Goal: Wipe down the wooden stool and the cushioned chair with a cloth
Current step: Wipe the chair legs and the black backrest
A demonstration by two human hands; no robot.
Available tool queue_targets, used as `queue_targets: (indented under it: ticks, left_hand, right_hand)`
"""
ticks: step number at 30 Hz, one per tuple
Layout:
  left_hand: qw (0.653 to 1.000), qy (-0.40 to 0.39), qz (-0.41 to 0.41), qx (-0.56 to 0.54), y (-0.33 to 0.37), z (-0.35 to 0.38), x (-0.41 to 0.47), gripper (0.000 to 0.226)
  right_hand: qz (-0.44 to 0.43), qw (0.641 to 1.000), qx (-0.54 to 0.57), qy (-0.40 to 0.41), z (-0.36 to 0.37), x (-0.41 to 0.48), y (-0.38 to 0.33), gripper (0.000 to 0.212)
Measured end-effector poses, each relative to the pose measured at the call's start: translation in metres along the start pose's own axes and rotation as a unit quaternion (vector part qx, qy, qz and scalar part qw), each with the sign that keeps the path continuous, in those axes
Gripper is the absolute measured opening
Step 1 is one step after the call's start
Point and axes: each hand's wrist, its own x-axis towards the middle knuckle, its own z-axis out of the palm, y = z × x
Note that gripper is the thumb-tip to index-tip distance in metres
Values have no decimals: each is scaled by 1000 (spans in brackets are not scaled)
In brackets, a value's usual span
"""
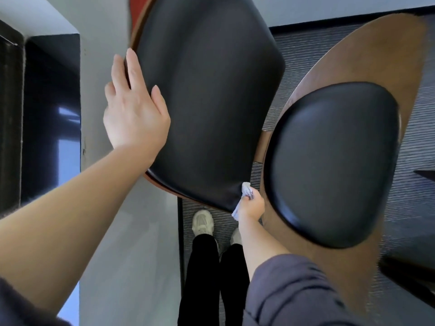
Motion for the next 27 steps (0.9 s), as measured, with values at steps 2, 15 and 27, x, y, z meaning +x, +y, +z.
queue_targets:
  ticks: [2,15,27]
  left_hand:
    - [1000,1,-2,-1,0,1,0,60]
    - [995,7,-5,-102,-7,-3,0,58]
    - [971,-22,-48,-235,-8,-11,3,54]
  right_hand:
    - [35,999,18,10,2,12,10,35]
    - [-50,994,52,-78,-5,-20,-44,17]
    - [-220,950,108,-195,-14,-149,-137,26]
